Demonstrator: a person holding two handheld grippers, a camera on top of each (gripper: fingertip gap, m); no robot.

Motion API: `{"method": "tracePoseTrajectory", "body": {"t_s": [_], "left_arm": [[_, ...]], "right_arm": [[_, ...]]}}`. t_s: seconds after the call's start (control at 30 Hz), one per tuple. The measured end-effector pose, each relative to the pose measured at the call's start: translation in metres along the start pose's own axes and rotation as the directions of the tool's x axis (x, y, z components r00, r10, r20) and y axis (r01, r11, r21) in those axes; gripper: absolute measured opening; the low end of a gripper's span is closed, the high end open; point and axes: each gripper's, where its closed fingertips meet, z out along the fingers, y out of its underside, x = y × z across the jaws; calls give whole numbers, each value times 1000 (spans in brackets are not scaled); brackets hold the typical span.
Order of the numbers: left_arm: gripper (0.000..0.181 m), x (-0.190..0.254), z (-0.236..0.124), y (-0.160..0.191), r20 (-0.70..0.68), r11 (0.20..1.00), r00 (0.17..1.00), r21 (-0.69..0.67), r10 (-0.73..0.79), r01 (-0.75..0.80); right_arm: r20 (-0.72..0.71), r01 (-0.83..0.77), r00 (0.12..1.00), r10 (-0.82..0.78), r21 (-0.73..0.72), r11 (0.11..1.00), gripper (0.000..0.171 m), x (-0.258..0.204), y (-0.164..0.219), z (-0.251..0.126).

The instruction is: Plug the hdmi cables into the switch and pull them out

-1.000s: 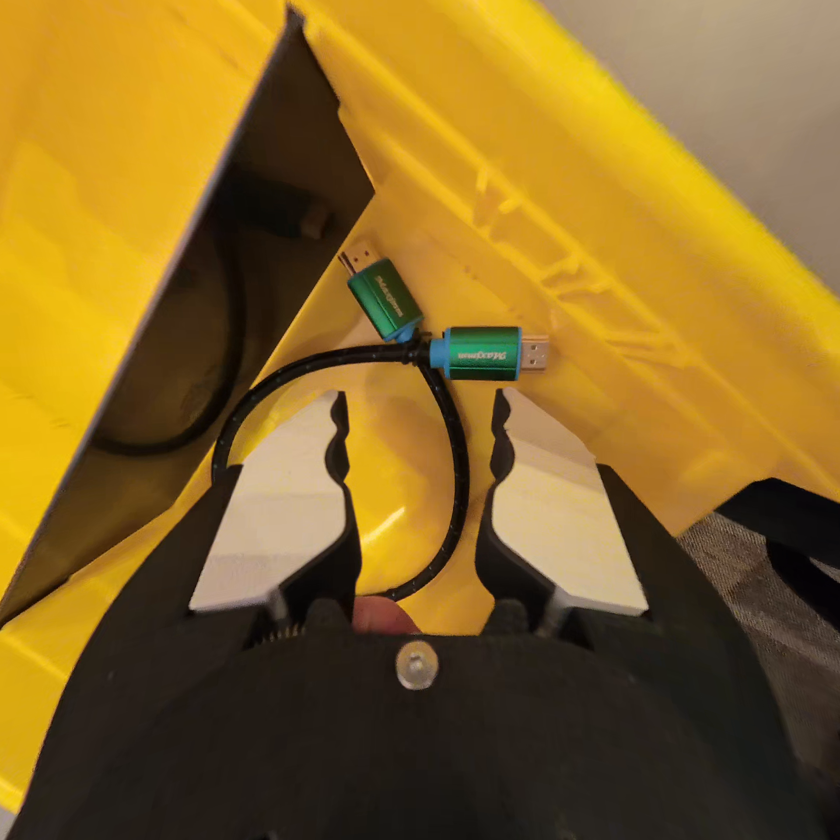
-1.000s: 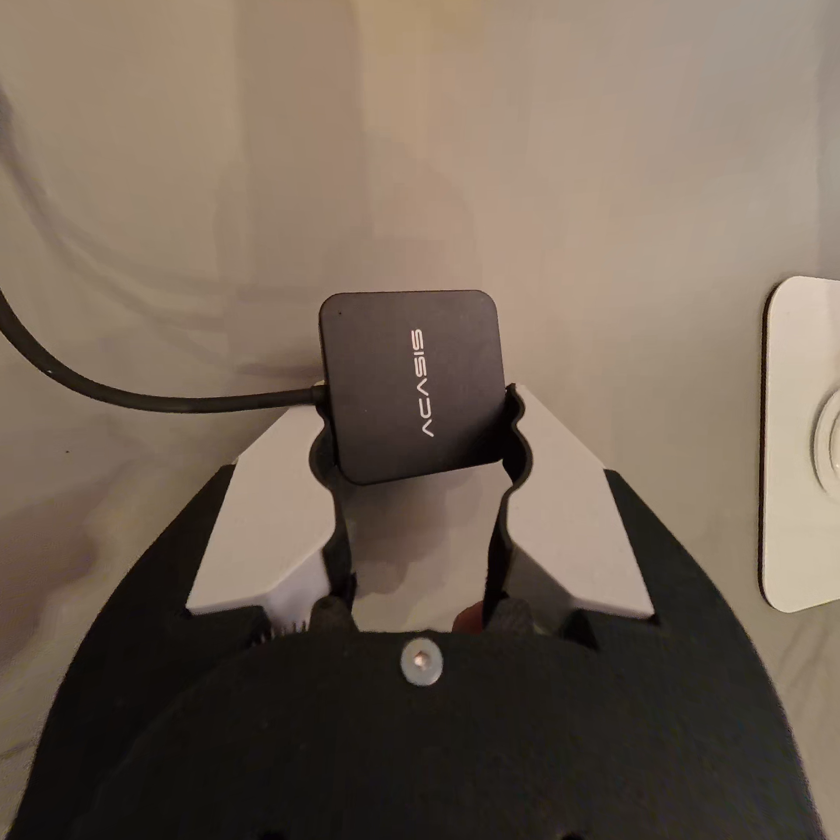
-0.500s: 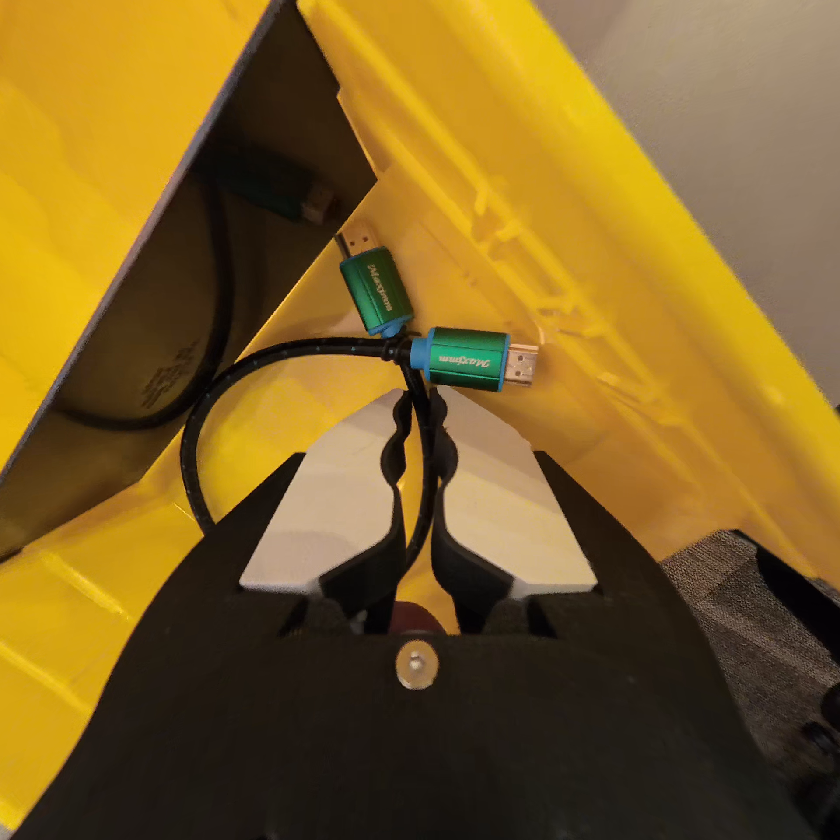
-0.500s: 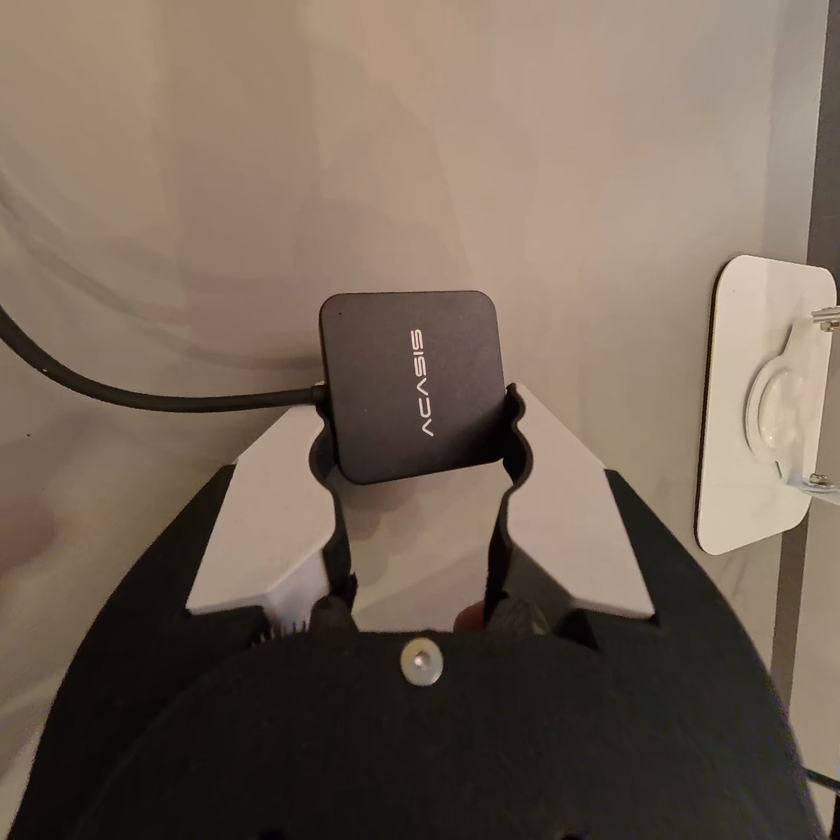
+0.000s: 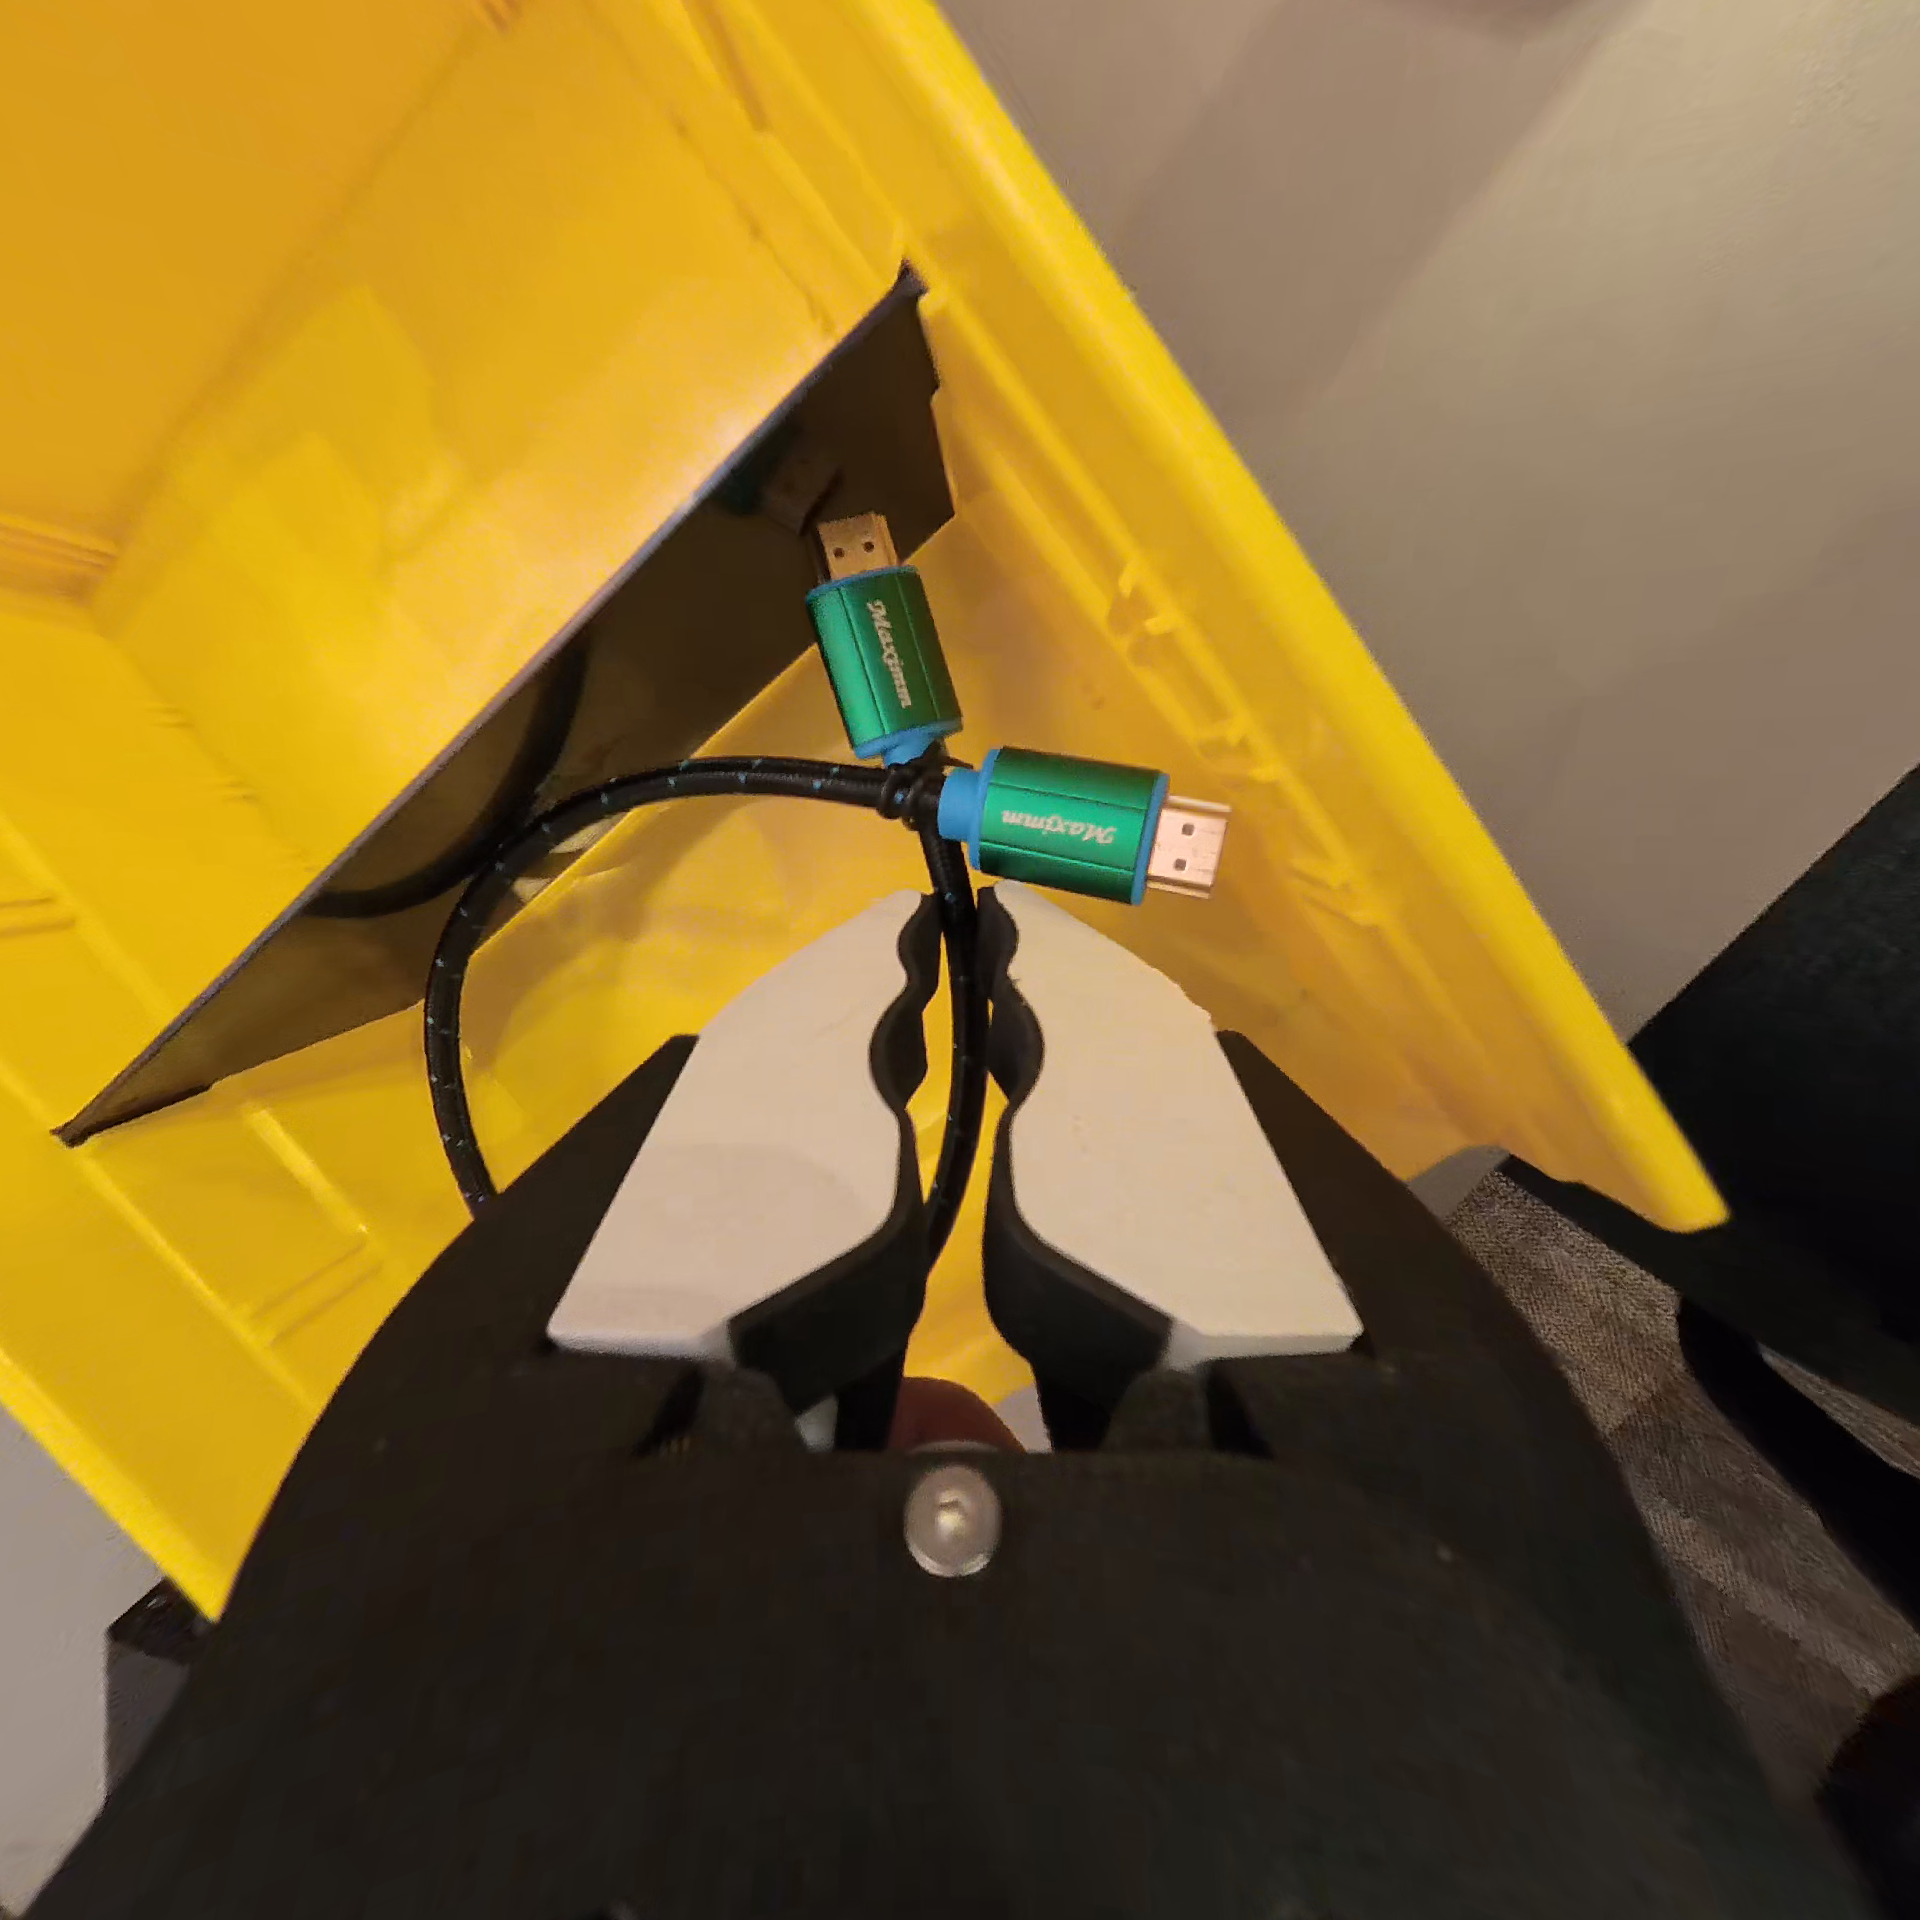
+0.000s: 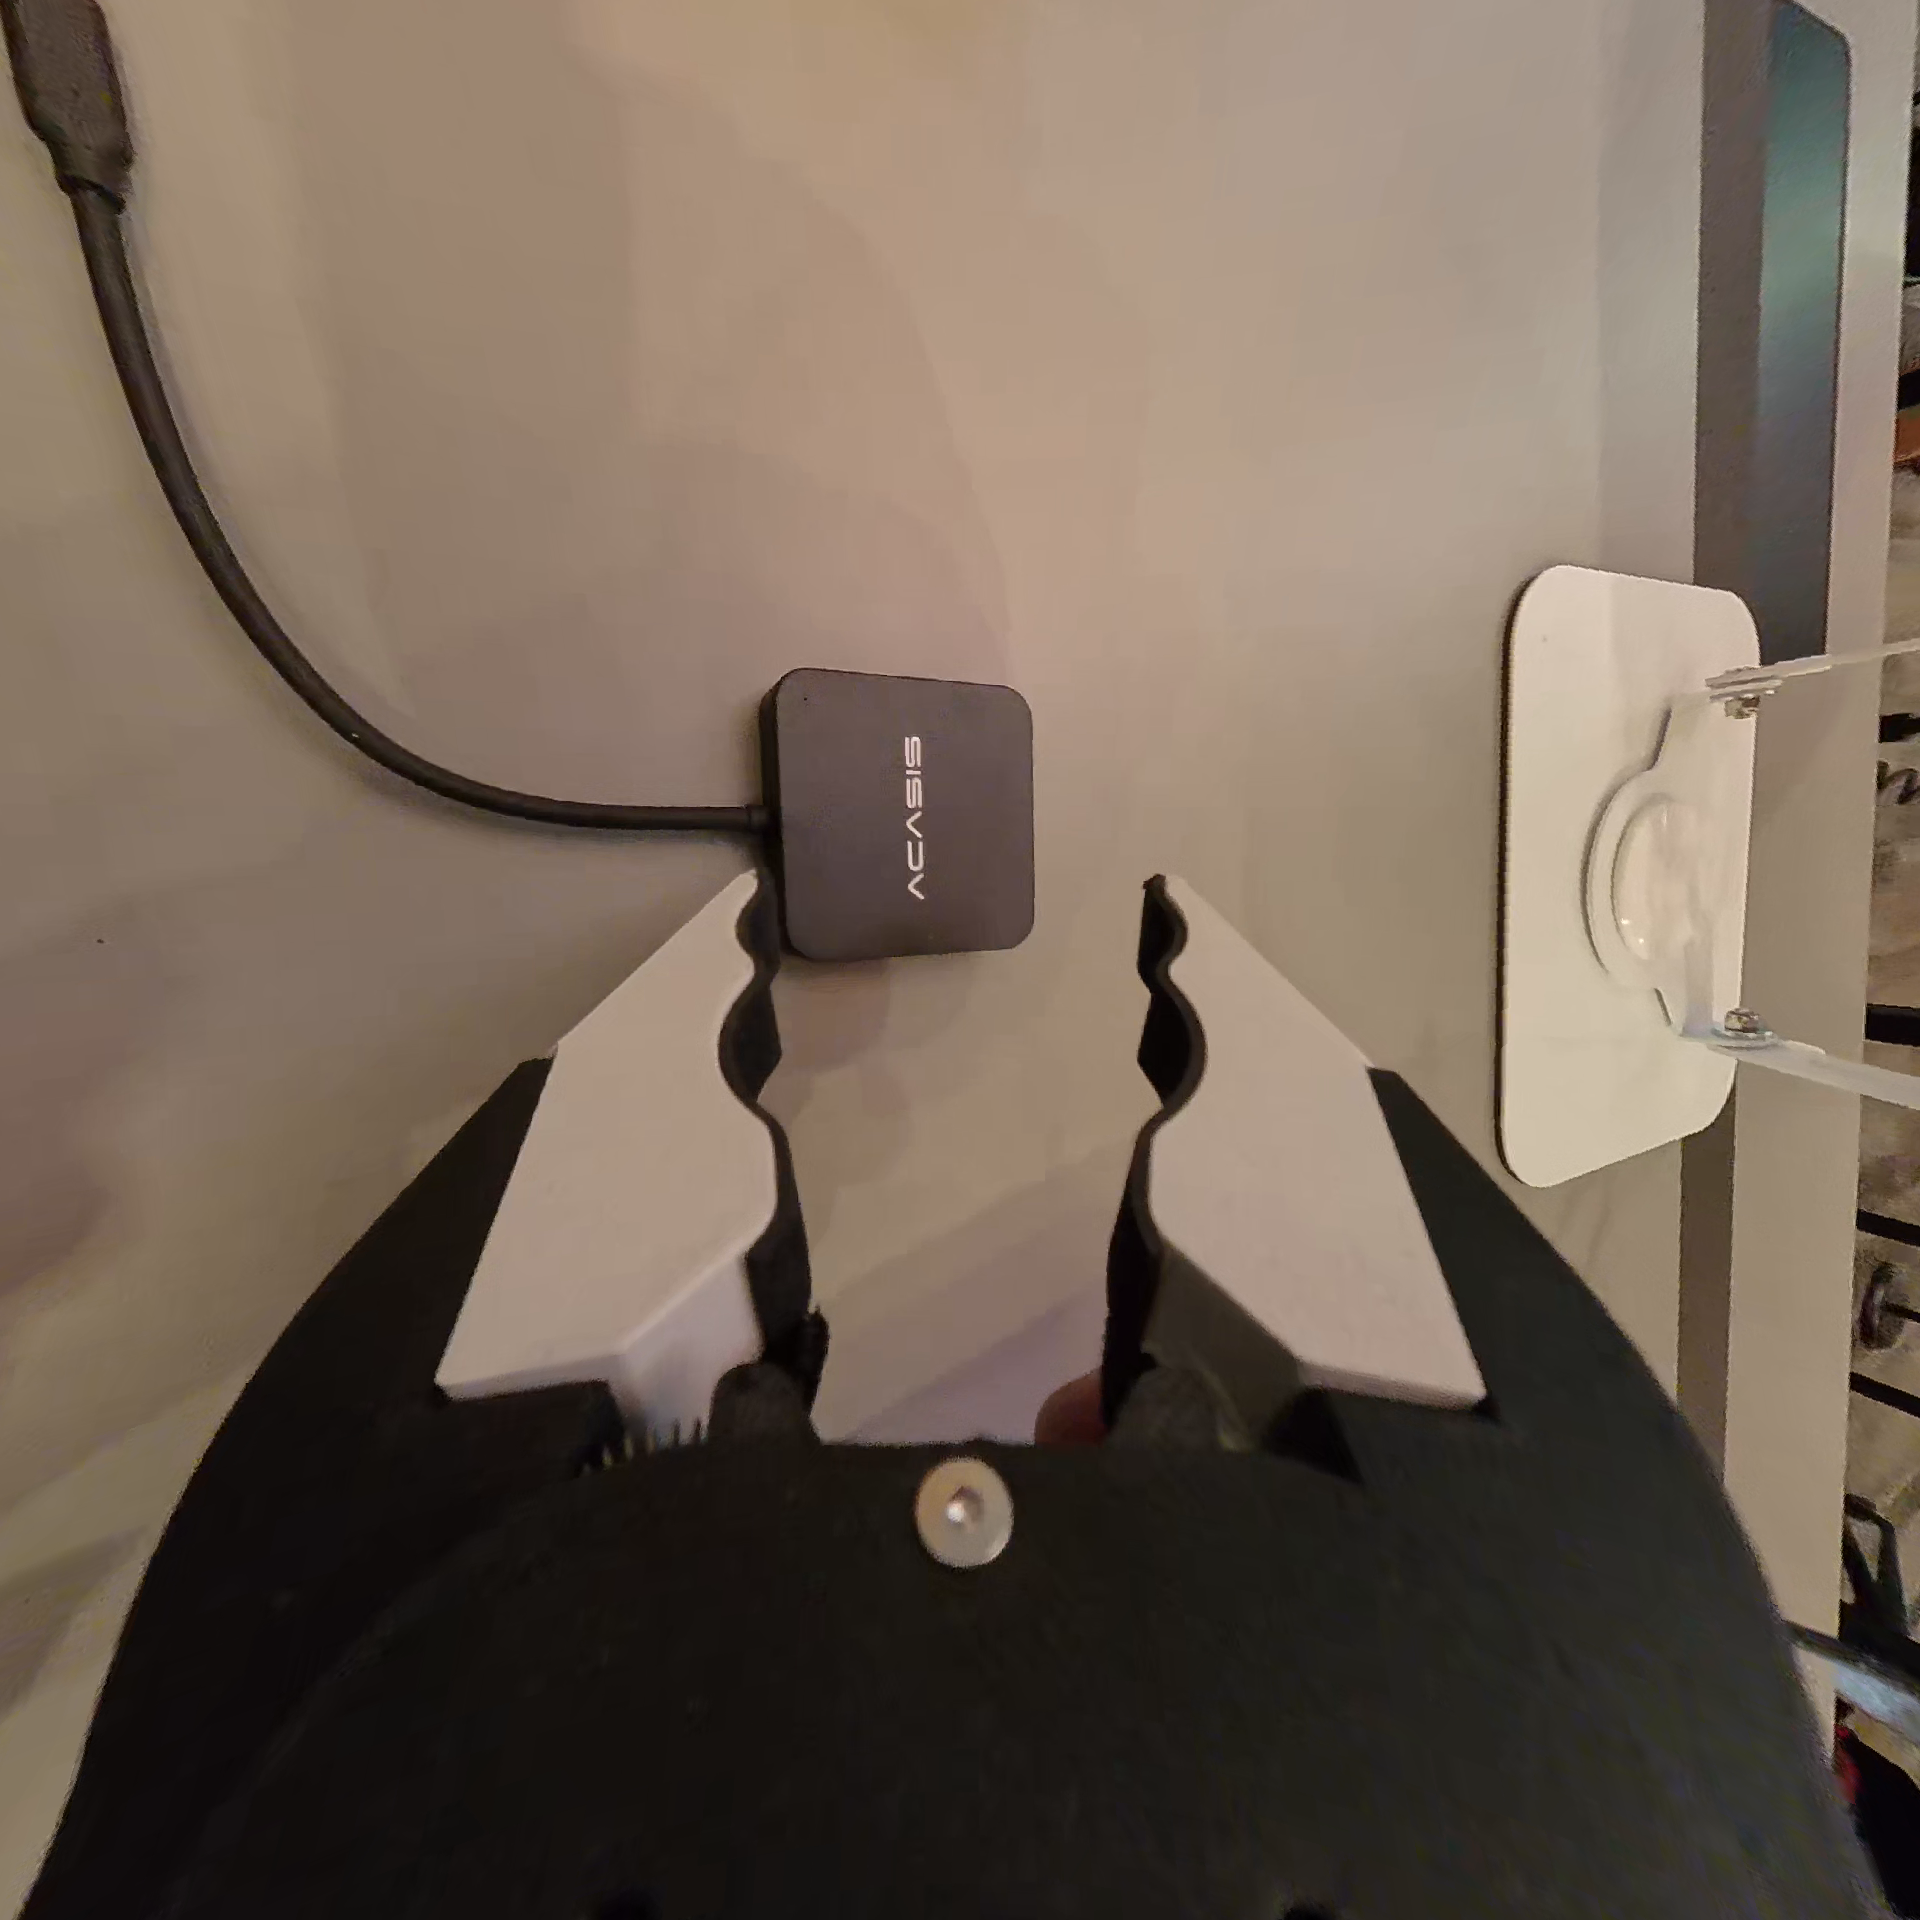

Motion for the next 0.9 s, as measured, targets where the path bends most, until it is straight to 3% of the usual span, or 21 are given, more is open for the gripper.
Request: {"method": "tracePoseTrajectory", "body": {"t_s": [0.03, 0.43, 0.9], "left_arm": [[6, 2, -1, -3, -6, 1000, 1000, 11, -7, 7], [6, 12, 5, -40, 23, 976, 984, 134, -176, 172], [6, -6, -60, -53, 183, 934, 953, 309, -242, 178]], "right_arm": [[-8, -3, 1000, 3, 1, 1000, 67, 1, 0, -2], [-47, -42, 998, 43, 35, 999, 61, -8, -3, -17], [-91, -51, 994, 67, 171, 984, 59, -1, -31, -37]]}}
